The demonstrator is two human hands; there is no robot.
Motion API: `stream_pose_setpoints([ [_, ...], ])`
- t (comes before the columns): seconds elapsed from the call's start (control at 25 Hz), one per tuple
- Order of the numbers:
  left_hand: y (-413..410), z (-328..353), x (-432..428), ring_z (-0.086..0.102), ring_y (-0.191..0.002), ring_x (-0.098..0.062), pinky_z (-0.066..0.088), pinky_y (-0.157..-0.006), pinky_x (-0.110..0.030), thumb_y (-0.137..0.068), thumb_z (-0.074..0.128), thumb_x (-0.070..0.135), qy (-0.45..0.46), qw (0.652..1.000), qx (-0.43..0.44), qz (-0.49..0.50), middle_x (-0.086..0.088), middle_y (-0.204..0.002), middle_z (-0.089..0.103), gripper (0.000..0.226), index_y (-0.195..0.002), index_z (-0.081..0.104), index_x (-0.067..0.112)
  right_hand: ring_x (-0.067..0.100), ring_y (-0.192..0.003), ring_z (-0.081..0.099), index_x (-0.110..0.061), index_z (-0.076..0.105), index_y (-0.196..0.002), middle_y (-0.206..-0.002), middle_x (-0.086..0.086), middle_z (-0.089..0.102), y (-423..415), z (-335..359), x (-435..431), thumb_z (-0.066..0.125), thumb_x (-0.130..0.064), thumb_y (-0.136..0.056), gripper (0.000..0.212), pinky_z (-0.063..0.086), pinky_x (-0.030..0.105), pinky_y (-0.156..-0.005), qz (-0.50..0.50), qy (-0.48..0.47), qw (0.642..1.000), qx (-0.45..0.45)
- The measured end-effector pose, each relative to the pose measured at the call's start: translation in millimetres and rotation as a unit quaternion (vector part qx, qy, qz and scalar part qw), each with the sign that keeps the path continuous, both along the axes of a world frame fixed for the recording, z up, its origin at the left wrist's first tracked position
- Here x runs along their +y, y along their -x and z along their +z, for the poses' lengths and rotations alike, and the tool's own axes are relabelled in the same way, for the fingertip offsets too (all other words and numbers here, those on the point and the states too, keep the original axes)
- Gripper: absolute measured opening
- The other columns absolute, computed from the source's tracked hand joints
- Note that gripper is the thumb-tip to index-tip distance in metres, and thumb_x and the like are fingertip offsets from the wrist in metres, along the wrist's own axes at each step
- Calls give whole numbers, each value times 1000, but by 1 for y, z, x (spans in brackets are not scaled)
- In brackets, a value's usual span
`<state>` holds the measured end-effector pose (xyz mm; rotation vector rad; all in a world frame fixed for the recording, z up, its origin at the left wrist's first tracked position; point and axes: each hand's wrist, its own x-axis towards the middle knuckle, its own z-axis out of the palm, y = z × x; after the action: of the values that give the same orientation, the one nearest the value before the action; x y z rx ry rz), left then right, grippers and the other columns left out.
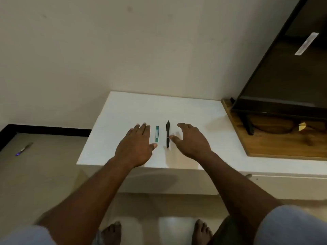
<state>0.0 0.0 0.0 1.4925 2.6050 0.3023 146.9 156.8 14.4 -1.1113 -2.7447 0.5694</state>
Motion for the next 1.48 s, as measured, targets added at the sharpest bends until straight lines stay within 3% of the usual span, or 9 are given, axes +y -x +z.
stream_pose_setpoints([
  [0.16, 0, -15, 9, 13, -159, -26, 13, -126, -39, -102, 47, 53, -38, 998, -40, 22, -7, -172, 16, 81, -164, 12, 14, 25, -129, 60, -21, 50, -151, -139, 3, 67, 8, -21, -4, 61, -59, -97, 67, 52, 41, -100, -40, 43, 997, 40],
  [0.32, -1, -8, 30, 31, -152, -29, 25, -124, -41, -104, 53, 35, -73, 996, -44, 5, -9, -166, 33, 68, -161, 24, 11, 23, -109, 71, -18, 59, -143, -113, 3, 78, 25, -27, -3, 71, -52, -94, 61, 51, 32, -87, -63, 74, 994, 53],
  [0.48, 3, -7, 39, 48, -139, -32, 36, -116, -42, -101, 55, 20, -93, 995, -41, 9, -10, -156, 49, 58, -155, 38, 9, 22, -96, 66, -13, 65, -133, -112, 6, 76, 40, -30, -5, 75, -46, -94, 52, 45, 27, -77, -77, 49, 995, 31],
  [0.72, 7, -4, 43, 52, -133, -30, 44, -107, -42, -102, 56, 23, -130, 989, -57, 35, -7, -150, 55, 53, -153, 44, 14, 8, -64, 44, -8, 74, -111, -95, 6, 71, 49, -30, -2, 74, -29, -93, 27, 35, 21, -57, -119, 53, 990, 53],
  [0.84, 6, -1, 45, 51, -136, -26, 44, -109, -41, -103, 55, 26, -153, 983, -89, 42, -3, -150, 56, 51, -152, 46, 18, 10, -68, 58, -8, 79, -102, -92, 2, 75, 48, -25, 1, 73, -24, -92, 20, 43, 18, -59, -138, 108, 980, 92],
  [1.0, 2, 5, 47, 56, -133, -21, 47, -110, -43, -104, 56, 30, -189, 968, -151, 69, 0, -148, 59, 47, -149, 51, 20, 22, -76, 75, -12, 79, -91, -85, 6, 78, 44, -18, -3, 70, -17, -93, 11, 66, 37, -79, -174, 251, 931, 202],
  [1.16, -3, 12, 49, 67, -116, -21, 52, -97, -34, -106, 51, 40, -233, 945, -209, 96, -4, -129, 72, 38, -133, 65, 19, 22, -71, 76, -7, 75, -96, -91, 12, 80, 40, -4, -9, 68, -13, -94, 9, 63, 31, -67, -123, 410, 867, 257],
  [1.28, -5, 17, 50, 71, -83, -11, 53, -74, -29, -104, 53, 43, -282, 909, -288, 110, 4, -89, 75, 30, -103, 72, 20, 21, -79, 80, -10, 74, -103, -93, 8, 81, 39, 2, -17, 66, -14, -96, 11, 62, 27, -69, -23, 402, 889, 217],
  [1.48, -2, 23, 48, 70, -76, -12, 55, -70, -30, -102, 59, 39, -333, 888, -288, 131, 4, -80, 74, 24, -103, 75, 21, 16, -79, 81, -14, 76, -98, -90, 0, 83, 37, 15, -14, 68, -17, -95, 9, 60, 27, -70, 13, 380, 903, 203],
])
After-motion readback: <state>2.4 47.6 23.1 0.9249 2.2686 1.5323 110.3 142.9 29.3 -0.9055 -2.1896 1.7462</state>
